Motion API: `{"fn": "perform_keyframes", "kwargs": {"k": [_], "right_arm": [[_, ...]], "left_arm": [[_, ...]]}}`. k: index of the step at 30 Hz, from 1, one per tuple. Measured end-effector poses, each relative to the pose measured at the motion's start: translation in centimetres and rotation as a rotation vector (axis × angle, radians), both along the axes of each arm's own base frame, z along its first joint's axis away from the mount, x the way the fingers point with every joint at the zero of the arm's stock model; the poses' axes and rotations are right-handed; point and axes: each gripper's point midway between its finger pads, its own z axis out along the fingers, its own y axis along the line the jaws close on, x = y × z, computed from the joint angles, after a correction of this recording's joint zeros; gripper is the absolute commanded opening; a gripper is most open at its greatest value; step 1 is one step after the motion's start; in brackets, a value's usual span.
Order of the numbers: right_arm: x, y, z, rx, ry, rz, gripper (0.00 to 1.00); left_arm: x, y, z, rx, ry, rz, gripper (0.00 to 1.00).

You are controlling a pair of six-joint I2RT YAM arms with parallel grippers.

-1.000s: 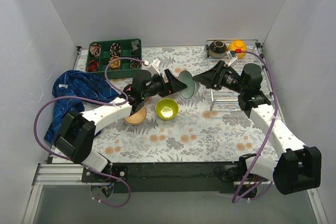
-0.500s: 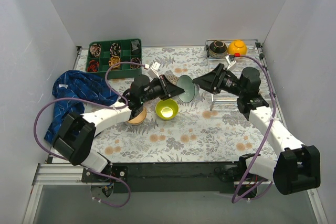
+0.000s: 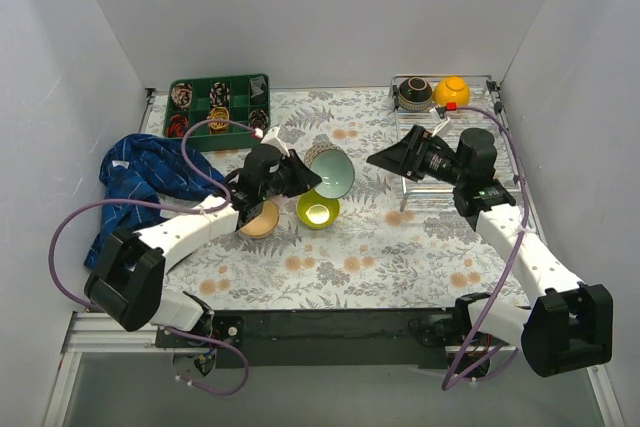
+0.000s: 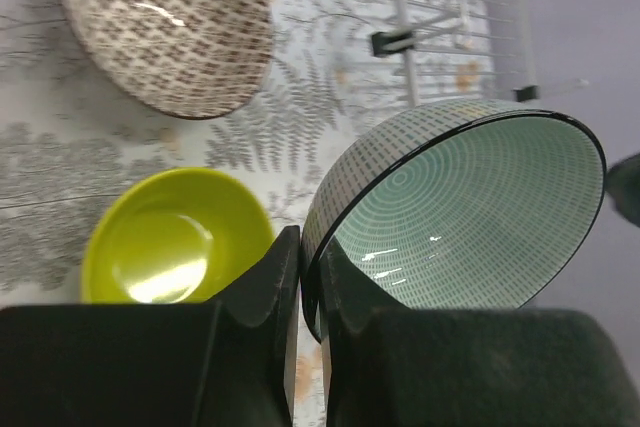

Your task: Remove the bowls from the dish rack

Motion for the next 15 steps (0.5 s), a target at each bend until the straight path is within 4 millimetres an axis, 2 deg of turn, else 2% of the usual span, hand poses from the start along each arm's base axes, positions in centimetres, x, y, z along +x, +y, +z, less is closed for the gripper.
{"fn": "perform_keyframes", "kwargs": {"k": [2,4,7,12,15], "right_arm": [[0.6,-0.5,-0.2,-0.054,-0.013,-0.033,0.94],[1.4,-1.2,-0.2,-0.123,-0.037,-0.073,0.94],[2.2,-2.5,-0.5,-0.233,-0.07,-0.132,0.93],[2.0,-4.5,-2.5,-0.382,-0.064,-0.185,0.93],[1.8,-5.4,-3.7,-0.446,-0.047,-0.201,0.93]], "left_arm": [[0.5,1.2,-0.7,0.084,0.008,0.034,0.0],[1.3,2.2,-0.6,0.161,0.004,0.062,0.0],[3.5,2.8,1.2,0.251,-0.045,0.091,0.0],[7.1,2.5,2.6,0.373,-0.091,0.098,0.0],[9.2,1.8,1.4,0.452,-0.077,0.081,0.0]]}}
